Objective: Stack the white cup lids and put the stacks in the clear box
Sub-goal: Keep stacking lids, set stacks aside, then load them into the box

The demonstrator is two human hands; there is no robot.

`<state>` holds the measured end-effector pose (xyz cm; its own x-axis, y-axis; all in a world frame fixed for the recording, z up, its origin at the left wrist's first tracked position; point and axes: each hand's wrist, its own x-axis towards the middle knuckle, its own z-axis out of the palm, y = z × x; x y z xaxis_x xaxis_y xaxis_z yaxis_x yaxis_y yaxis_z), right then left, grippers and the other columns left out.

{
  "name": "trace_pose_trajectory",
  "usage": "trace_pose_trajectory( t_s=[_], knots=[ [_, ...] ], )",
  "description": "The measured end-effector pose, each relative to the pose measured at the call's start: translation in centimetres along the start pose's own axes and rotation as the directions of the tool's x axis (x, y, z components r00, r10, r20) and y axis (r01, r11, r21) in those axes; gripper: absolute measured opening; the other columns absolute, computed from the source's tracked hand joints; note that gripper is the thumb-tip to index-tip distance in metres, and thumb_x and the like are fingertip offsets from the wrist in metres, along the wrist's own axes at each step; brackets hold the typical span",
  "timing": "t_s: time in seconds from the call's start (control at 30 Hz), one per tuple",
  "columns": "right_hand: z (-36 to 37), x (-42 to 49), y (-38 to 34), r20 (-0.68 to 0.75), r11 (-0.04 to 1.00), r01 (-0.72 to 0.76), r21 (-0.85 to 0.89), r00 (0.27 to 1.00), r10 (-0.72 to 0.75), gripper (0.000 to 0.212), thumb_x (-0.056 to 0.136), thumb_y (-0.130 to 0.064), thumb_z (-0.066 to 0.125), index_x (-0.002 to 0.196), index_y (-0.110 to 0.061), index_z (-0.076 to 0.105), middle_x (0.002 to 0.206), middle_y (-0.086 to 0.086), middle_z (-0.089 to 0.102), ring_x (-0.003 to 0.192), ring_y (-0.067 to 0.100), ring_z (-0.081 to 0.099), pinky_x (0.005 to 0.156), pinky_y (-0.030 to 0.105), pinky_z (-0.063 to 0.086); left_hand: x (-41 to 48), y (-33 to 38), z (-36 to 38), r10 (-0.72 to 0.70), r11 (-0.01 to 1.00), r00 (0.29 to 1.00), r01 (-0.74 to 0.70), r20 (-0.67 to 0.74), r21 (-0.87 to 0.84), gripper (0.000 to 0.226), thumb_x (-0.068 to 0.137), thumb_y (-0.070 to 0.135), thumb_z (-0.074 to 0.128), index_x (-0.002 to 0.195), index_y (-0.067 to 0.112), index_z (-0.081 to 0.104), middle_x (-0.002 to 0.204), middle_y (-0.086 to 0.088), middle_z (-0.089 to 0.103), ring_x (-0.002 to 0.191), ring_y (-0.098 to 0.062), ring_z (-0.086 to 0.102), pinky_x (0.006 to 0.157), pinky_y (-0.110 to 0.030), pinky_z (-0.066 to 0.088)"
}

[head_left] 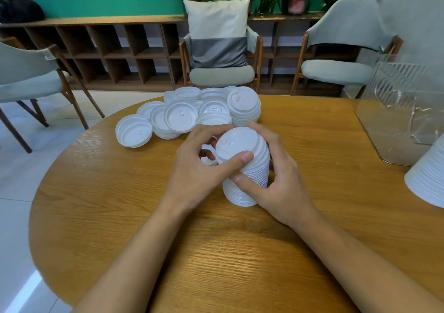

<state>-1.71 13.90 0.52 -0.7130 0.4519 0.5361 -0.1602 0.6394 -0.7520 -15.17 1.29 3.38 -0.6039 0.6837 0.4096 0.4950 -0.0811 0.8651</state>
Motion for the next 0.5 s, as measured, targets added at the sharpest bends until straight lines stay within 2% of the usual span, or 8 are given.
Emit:
trace_pose_trajectory(
  t_s=[0.13,0.17,0.23,0.3,0.37,0.5],
  knots=[
    [0.0,-0.1,-0.1,0.002,0.999,-0.032,0.039,0.999,0.032,0.088,0.086,-0.048,0.082,0.158,-0.042,0.031,0.15,-0.017,0.051,0.138,0.01,0.053,0.108,0.043,0.052,-0.1,0.3,-0.5,0.038,0.994,0.996,-0.029,0.075,-0.105,0.065,0.083,0.035,0.079,0.143,0.023,0.058,0.125,0.009,0.073,0.122,-0.016,0.065,0.096,-0.023,0.049],
    [0.0,-0.1,-0.1,0.003,0.999,-0.034,0.04,0.999,0.034,0.089,0.085,-0.049,0.081,0.158,-0.044,0.029,0.151,-0.019,0.05,0.139,0.009,0.052,0.109,0.043,0.051,-0.1,0.3,-0.6,0.039,0.992,0.995,-0.028,0.087,-0.121,0.065,0.085,0.031,0.077,0.145,0.021,0.055,0.128,0.007,0.073,0.125,-0.018,0.065,0.1,-0.029,0.05],
    [0.0,-0.1,-0.1,0.012,0.998,-0.039,0.043,0.999,0.039,0.09,0.085,-0.05,0.08,0.158,-0.045,0.028,0.152,-0.02,0.049,0.14,0.008,0.051,0.109,0.044,0.051,-0.2,0.3,-0.6,0.044,0.99,0.992,-0.028,0.115,-0.139,0.065,0.088,0.029,0.071,0.148,0.019,0.052,0.134,0.002,0.071,0.131,-0.024,0.063,0.109,-0.049,0.048],
    [-0.1,-0.1,-0.2,0.017,0.998,-0.033,0.045,0.999,0.032,0.089,0.087,-0.047,0.081,0.16,-0.04,0.03,0.152,-0.019,0.049,0.14,0.009,0.051,0.11,0.043,0.05,-0.3,0.4,-0.6,0.044,0.989,0.988,-0.023,0.145,-0.146,0.066,0.088,0.028,0.067,0.151,0.019,0.048,0.139,0.0,0.069,0.135,-0.027,0.06,0.112,-0.06,0.044],
    [-0.1,-0.1,-0.3,0.013,0.999,-0.023,0.036,1.0,0.023,0.086,0.087,-0.045,0.08,0.159,-0.034,0.033,0.151,-0.018,0.051,0.14,0.009,0.051,0.111,0.04,0.049,-0.4,0.7,-0.5,0.034,0.988,0.986,-0.009,0.164,-0.151,0.068,0.089,0.03,0.068,0.152,0.02,0.046,0.141,0.001,0.067,0.136,-0.025,0.059,0.113,-0.06,0.044],
    [0.0,-0.1,-0.5,0.013,1.0,-0.011,0.014,1.0,0.011,0.083,0.087,-0.047,0.077,0.158,-0.03,0.037,0.15,-0.017,0.052,0.139,0.006,0.051,0.111,0.027,0.045,-0.5,1.1,0.1,0.003,0.991,0.991,0.015,0.135,-0.135,0.074,0.086,0.033,0.081,0.151,0.027,0.046,0.137,0.008,0.069,0.132,-0.019,0.062,0.113,-0.054,0.046]
  ],
)
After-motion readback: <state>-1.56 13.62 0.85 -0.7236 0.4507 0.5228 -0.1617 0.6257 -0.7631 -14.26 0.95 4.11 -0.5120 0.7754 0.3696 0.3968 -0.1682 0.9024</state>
